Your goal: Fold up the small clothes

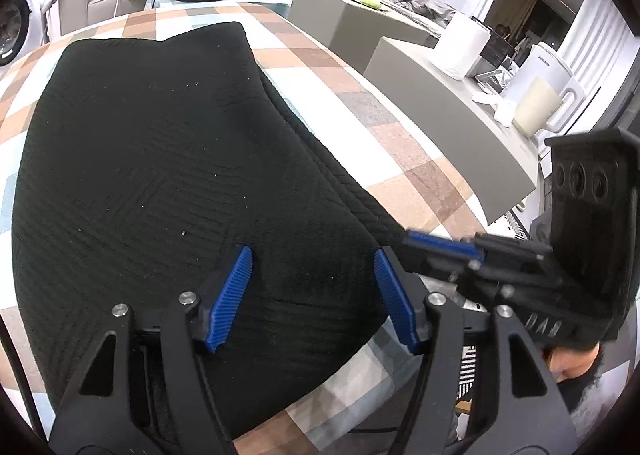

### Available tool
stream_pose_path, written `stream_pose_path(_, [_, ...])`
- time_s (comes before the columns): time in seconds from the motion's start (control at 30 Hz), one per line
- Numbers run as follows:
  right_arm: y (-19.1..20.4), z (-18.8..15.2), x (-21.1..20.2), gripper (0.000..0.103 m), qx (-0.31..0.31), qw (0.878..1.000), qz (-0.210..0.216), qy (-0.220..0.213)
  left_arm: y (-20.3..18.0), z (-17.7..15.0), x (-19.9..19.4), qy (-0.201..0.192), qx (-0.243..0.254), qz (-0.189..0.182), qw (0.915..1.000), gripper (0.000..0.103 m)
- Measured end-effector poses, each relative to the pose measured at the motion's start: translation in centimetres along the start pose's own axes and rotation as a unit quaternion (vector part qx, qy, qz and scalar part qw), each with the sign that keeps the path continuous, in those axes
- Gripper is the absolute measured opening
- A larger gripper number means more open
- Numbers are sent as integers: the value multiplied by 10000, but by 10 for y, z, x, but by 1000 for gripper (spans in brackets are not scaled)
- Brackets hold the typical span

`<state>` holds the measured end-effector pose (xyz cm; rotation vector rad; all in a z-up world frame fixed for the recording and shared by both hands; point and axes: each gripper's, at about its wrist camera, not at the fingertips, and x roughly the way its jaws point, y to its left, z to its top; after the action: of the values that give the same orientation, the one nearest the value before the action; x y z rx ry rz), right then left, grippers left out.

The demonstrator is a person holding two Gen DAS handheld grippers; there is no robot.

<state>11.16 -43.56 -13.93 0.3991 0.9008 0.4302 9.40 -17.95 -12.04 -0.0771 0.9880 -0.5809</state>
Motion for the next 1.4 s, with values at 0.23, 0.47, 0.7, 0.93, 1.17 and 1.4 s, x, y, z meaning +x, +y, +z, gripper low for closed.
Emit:
stream_pose_path(0.23, [26, 25, 18, 32, -243, 9992, 289, -149, 30, -7, -44, -405, -441, 165, 9981, 60])
stream_pose_path(0.47, [43, 34, 45, 8, -671, 9977, 30, 23, 95, -27, -85, -835, -1278, 858, 9845, 60])
stream_pose_path(0.7, [28, 33, 38, 31, -454, 9987, -142, 165, 142, -52, -86, -708, -1861, 1113, 9736, 60])
stream_pose_path(0.93, [22, 19, 33, 55, -264, 9991, -179, 288, 136, -54, -74, -616, -1724, 938, 9786, 60])
stream_pose_path(1.17, [21, 16, 45, 44, -260, 9987, -211, 383, 134, -54, -67, -644, -1621, 808, 9814, 32])
stream_pose_path(1.4, [26, 23, 61, 35, -301, 9989, -156, 320, 144, -49, -65, -737, -1697, 873, 9788, 28])
